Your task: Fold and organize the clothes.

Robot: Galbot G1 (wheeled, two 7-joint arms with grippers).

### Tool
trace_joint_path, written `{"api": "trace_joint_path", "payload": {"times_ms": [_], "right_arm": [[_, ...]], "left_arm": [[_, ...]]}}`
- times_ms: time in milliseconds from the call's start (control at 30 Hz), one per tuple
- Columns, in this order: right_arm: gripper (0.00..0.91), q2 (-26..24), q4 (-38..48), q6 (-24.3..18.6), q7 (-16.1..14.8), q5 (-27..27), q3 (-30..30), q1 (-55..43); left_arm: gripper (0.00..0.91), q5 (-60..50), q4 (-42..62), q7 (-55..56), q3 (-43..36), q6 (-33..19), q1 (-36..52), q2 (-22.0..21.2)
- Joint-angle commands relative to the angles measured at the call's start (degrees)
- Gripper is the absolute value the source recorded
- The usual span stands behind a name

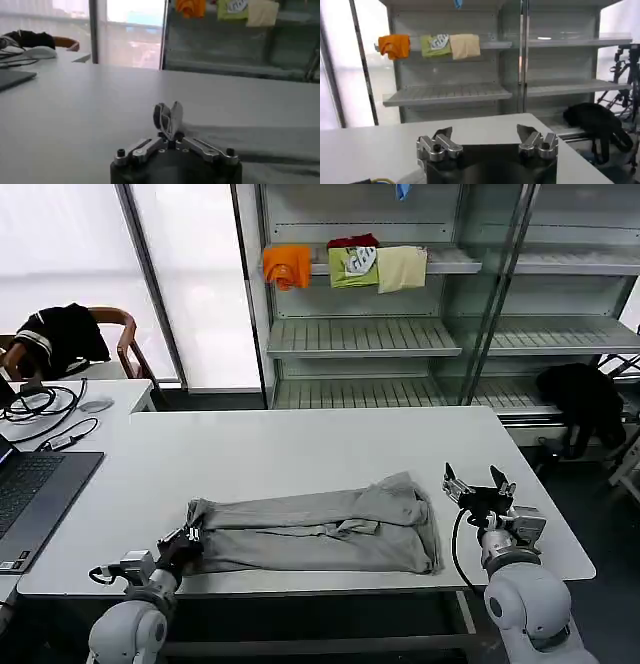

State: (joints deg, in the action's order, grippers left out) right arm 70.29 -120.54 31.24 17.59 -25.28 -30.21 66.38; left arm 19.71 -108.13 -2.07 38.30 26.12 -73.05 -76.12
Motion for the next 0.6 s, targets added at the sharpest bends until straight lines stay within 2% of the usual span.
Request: {"api": "trace_joint_path", "payload": {"times_ms": [33,200,300,433,600], "right_arm": [[0.907,0.1,0.6,0.0,0.1,-0.2,0.4,-1.0],[0.907,0.3,1.0,0.0,0.2,-0.2,1.0,-1.7],[0.907,0.4,1.0,0.1,0.3,-0.2,1.0,-1.8],[0.907,0.4,0.8,0.1,0.5,-0.3,0.9,-1.4],[0.907,0.5,0.4,0.0,0.6,-0.2,0.2,-0.5]], "left_arm": [[0.000,3.9,1.5,-0.8,13.4,-0.6,0.2,13.8],[0.000,3.9,7.2,-2.2,19.1,-1.4,0.2,24.2],[0.000,3.4,11.0,-2.6,20.7,-2.0,1.2,28.4],[0.000,2.5,13.9,-2.7,21.1,-2.1,3.1,31.4],[0.000,0.7,11.2,-2.5,19.0,-2.0,4.4,29.8]]}}
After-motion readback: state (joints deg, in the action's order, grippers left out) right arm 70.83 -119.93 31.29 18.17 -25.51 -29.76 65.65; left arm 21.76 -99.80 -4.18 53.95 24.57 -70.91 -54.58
